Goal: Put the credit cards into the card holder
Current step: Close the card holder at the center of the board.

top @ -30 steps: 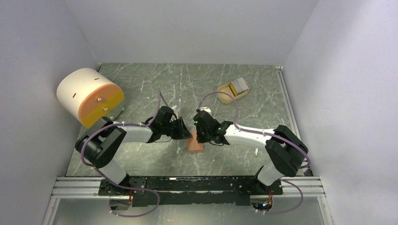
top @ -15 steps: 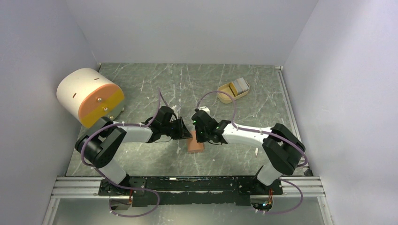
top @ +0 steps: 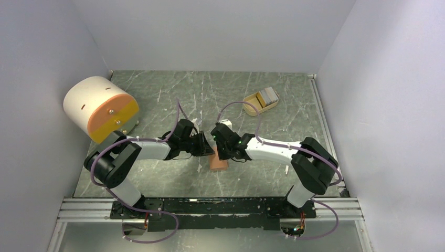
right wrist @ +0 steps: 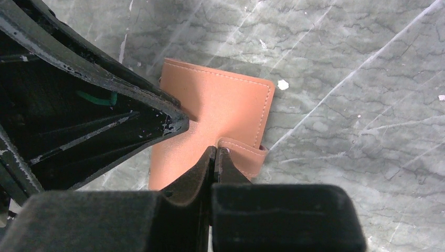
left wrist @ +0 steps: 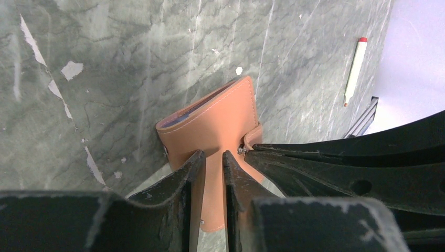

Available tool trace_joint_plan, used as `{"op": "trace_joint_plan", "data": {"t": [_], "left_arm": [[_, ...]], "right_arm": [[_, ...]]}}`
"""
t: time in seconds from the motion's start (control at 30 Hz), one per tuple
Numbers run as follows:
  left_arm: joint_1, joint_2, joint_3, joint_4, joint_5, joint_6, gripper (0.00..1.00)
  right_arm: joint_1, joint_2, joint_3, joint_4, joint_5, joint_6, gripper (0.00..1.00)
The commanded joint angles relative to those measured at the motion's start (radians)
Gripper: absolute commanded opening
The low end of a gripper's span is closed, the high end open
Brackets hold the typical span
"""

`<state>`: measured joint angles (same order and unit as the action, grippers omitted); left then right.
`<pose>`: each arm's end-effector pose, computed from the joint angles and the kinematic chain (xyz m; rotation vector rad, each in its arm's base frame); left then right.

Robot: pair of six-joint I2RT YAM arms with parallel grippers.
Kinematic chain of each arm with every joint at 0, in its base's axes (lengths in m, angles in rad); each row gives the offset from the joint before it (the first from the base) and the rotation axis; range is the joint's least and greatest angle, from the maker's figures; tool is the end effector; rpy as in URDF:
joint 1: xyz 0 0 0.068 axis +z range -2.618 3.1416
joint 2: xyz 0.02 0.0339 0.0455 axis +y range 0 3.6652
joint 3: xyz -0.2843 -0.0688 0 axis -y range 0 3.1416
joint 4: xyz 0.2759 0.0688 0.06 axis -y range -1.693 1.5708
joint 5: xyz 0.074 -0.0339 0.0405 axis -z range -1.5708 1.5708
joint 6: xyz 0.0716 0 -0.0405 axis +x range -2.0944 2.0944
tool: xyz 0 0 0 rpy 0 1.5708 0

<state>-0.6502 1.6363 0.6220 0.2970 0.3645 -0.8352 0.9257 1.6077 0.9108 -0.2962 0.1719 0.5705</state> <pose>0.2563 -0.2270 0.1020 -0.0225 2.5271 -1.1163 0.2259 0.2799 0.1454 -0.3910 2.5527 0.3588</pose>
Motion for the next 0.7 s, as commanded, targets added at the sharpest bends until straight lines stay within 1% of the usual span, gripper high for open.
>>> {"op": "trace_joint_plan", "data": {"t": [0.0, 0.67], "left_arm": [[0.002, 0.028, -0.024, -0.003, -0.006, 0.006, 0.25], [0.003, 0.036, -0.028, 0.003, 0.003, 0.004, 0.25]], "right_arm": [[0.019, 0.040, 0.007, -0.053, -0.005, -0.001, 0.00], [0.020, 0.128, 0.031, -0.033, -0.059, -0.012, 0.00]]}}
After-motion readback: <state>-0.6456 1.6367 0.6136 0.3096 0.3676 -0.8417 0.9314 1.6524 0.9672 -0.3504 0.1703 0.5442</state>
